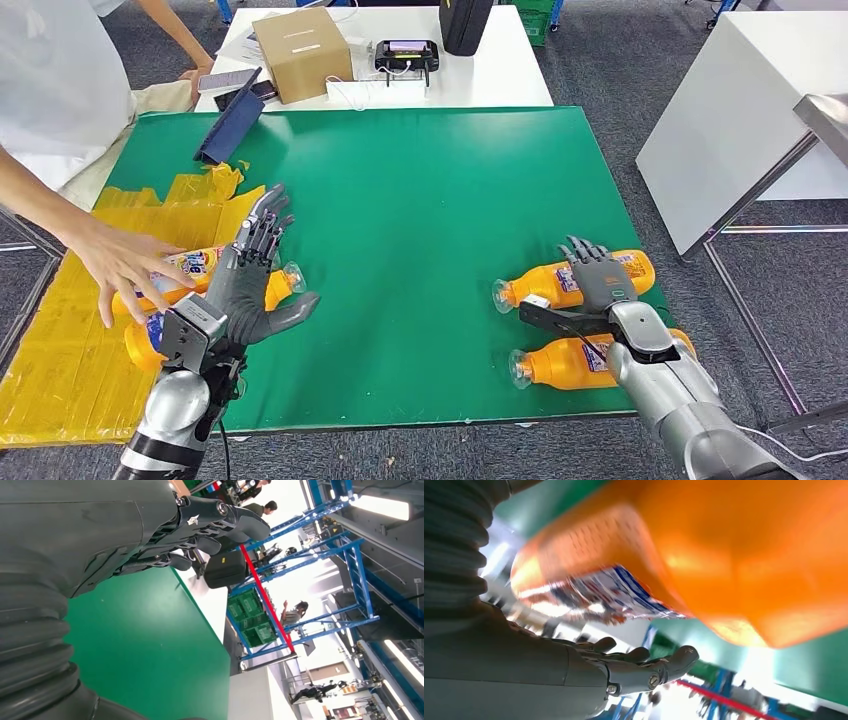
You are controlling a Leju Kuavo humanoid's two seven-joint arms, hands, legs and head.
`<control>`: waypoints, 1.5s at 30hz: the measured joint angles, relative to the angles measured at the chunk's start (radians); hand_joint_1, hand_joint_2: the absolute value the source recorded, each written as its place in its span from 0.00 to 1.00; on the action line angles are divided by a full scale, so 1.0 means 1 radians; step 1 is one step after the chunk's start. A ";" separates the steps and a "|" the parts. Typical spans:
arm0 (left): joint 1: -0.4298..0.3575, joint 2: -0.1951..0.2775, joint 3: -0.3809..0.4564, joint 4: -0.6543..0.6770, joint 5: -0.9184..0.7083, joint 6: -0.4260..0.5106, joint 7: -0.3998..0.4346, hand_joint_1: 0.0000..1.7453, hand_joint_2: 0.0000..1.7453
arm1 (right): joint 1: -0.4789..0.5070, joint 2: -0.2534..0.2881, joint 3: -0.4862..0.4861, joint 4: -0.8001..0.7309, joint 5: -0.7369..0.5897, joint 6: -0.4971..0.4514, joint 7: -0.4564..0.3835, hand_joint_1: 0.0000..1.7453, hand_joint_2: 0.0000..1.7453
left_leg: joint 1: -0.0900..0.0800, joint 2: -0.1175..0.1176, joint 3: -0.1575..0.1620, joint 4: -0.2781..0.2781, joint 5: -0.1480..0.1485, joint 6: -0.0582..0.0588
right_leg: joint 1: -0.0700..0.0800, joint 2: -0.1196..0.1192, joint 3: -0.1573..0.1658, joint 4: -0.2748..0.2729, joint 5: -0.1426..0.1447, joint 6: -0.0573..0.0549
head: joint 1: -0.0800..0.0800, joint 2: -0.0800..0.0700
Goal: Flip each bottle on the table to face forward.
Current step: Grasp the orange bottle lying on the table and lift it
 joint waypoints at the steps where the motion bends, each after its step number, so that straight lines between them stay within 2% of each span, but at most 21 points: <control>1: -0.002 -0.002 -0.001 0.001 0.003 0.000 0.001 0.00 1.00 | -0.013 0.005 0.010 0.018 0.034 -0.009 0.028 0.00 1.00 | 0.000 0.000 0.000 0.000 0.000 0.000 | 0.000 0.000 0.000 0.000 0.000 0.000 | 0.000 0.000; 5: -0.009 -0.008 -0.002 0.011 0.012 0.001 0.004 0.00 1.00 | -0.061 0.017 0.041 0.093 0.149 -0.029 0.122 0.00 1.00 | 0.000 0.000 0.000 0.000 0.001 0.001 | 0.000 0.000 0.000 0.000 0.000 0.001 | 0.000 0.000; 9: -0.010 -0.012 -0.002 0.023 0.027 0.003 0.004 0.00 1.00 | -0.101 0.014 0.052 0.160 0.215 0.009 0.171 0.00 1.00 | 0.000 0.000 0.000 0.000 0.001 0.001 | -0.001 0.000 0.000 0.000 0.001 0.001 | 0.000 0.000; 16: -0.019 -0.014 -0.002 0.048 0.060 -0.002 -0.004 0.00 1.00 | -0.150 -0.030 0.045 0.249 0.211 0.091 0.125 0.00 1.00 | -0.001 -0.001 0.000 0.000 0.001 0.001 | -0.001 -0.001 0.001 0.000 0.001 0.001 | 0.000 0.000; 26: -0.028 -0.014 -0.002 0.069 0.076 -0.009 -0.012 0.00 1.00 | -0.167 -0.061 0.023 0.294 0.193 0.132 0.095 0.01 1.00 | -0.001 -0.001 0.002 0.000 0.001 0.001 | -0.001 -0.001 0.002 -0.001 0.001 0.001 | 0.000 0.000; 27: -0.030 -0.014 -0.002 0.071 0.079 -0.011 -0.014 0.00 1.00 | -0.169 -0.064 0.020 0.297 0.188 0.146 0.089 0.09 1.00 | -0.001 -0.001 0.002 0.000 0.001 0.001 | -0.001 -0.001 0.002 -0.001 0.001 0.001 | 0.000 0.000; 28: -0.032 -0.014 -0.003 0.074 0.082 -0.012 -0.016 0.00 1.00 | -0.170 -0.068 0.016 0.301 0.180 0.160 0.080 0.28 1.00 | -0.001 -0.001 0.002 0.000 0.001 0.001 | -0.001 -0.001 0.002 -0.001 0.001 0.001 | 0.000 0.000; 30: -0.037 -0.014 -0.007 0.081 0.088 -0.013 -0.019 0.00 1.00 | -0.171 -0.074 0.006 0.307 0.161 0.176 0.055 0.73 1.00 | 0.000 -0.002 0.003 0.000 0.001 0.001 | -0.001 -0.001 0.003 -0.001 0.000 0.001 | 0.000 0.000; 31: -0.039 -0.014 -0.009 0.084 0.090 -0.014 -0.021 0.00 1.00 | -0.170 -0.077 -0.001 0.310 0.150 0.179 0.039 0.90 1.00 | 0.000 -0.002 0.003 0.000 0.001 0.001 | -0.001 -0.001 0.003 -0.001 0.000 0.001 | 0.000 0.000; 32: -0.041 -0.014 -0.011 0.087 0.091 -0.014 -0.023 0.00 1.00 | -0.169 -0.080 -0.008 0.312 0.140 0.180 0.023 0.95 1.00 | 0.000 -0.003 0.003 0.000 0.001 0.002 | -0.001 -0.001 0.003 -0.001 0.000 0.001 | 0.000 0.000; 35: -0.044 -0.014 -0.016 0.091 0.096 -0.012 -0.030 0.00 1.00 | -0.164 -0.086 -0.024 0.315 0.122 0.180 -0.019 1.00 1.00 | 0.000 -0.003 0.004 0.000 0.001 0.002 | -0.001 -0.001 0.004 -0.001 0.000 0.001 | 0.000 0.000; 45: -0.043 -0.014 -0.025 0.092 0.109 -0.003 -0.043 0.00 1.00 | -0.143 -0.104 -0.051 0.315 0.076 0.185 -0.138 1.00 1.00 | 0.000 -0.001 0.016 0.000 -0.004 0.003 | -0.001 -0.001 0.008 -0.002 -0.003 0.002 | 0.000 0.000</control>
